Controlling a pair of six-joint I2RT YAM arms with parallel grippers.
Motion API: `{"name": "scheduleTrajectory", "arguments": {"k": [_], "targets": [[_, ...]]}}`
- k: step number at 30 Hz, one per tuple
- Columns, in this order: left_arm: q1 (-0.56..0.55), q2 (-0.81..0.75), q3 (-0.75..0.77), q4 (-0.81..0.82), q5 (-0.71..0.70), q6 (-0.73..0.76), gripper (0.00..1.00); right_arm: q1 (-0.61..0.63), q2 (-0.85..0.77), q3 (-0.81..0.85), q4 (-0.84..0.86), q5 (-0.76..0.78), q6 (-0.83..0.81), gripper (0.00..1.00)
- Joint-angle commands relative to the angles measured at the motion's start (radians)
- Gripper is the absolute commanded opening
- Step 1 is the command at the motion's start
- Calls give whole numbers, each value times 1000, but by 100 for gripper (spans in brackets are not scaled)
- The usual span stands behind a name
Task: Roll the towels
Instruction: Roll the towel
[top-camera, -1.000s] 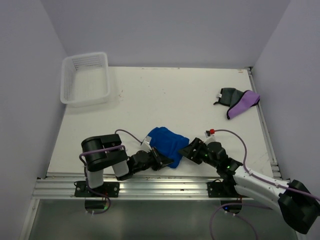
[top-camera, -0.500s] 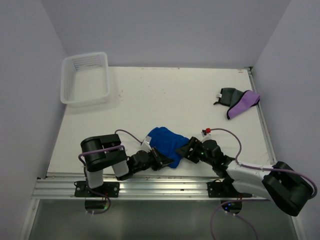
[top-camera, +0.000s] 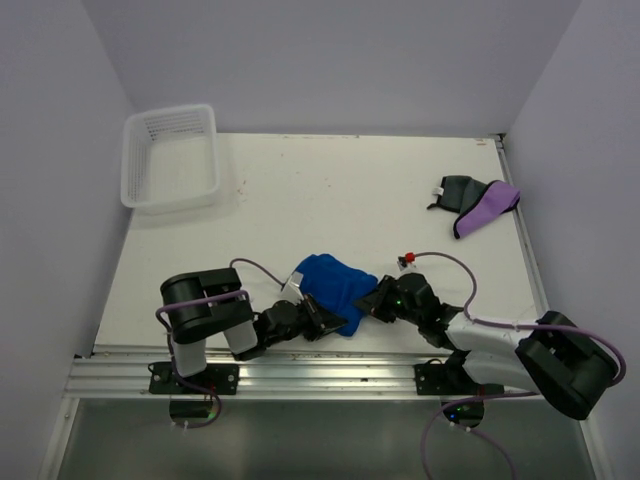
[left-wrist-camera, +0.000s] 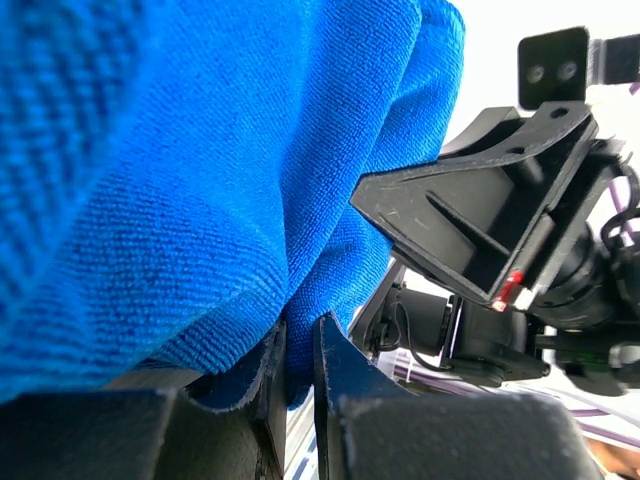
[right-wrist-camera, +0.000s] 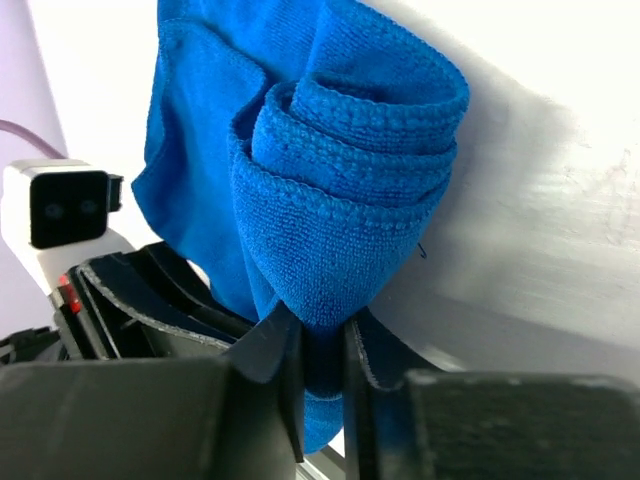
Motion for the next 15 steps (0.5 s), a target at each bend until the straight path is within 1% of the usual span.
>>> {"name": "scheduleTrajectory", "arguments": {"k": [1, 3, 4, 5, 6, 7, 9, 10, 11, 12, 13, 14, 15], "targets": [[-1, -46, 4, -204, -20, 87, 10, 6, -16, 102, -204, 77, -39, 4], [-1, -90, 10, -273, -43, 136, 17, 6, -13, 154, -273, 88, -45, 0], [-1, -139, 15, -330, -55, 155, 23, 4, -10, 170, -304, 94, -49, 0], [-4, -167, 18, -361, -87, 193, 25, 4, 4, 182, -356, 96, -49, 0], [-7, -198, 21, -397, -107, 213, 27, 6, 12, 202, -372, 96, -46, 0], [-11, -262, 35, -483, -132, 235, 30, 4, 22, 211, -384, 94, -39, 0], [-36, -331, 56, -583, -228, 304, 32, 4, 50, 227, -407, 91, -29, 0], [-48, -398, 84, -694, -271, 325, 35, 4, 56, 233, -413, 90, -23, 0], [-79, -431, 99, -746, -360, 372, 36, 4, 73, 239, -419, 87, -19, 0], [-96, -480, 113, -837, -402, 396, 40, 3, 78, 253, -419, 88, -16, 0], [-111, -498, 139, -879, -446, 417, 43, 4, 81, 259, -447, 88, -12, 0], [-146, -515, 153, -916, -533, 460, 45, 6, 87, 267, -461, 87, -10, 0], [-169, -532, 167, -971, -572, 483, 47, 6, 96, 280, -468, 88, -9, 0]]}}
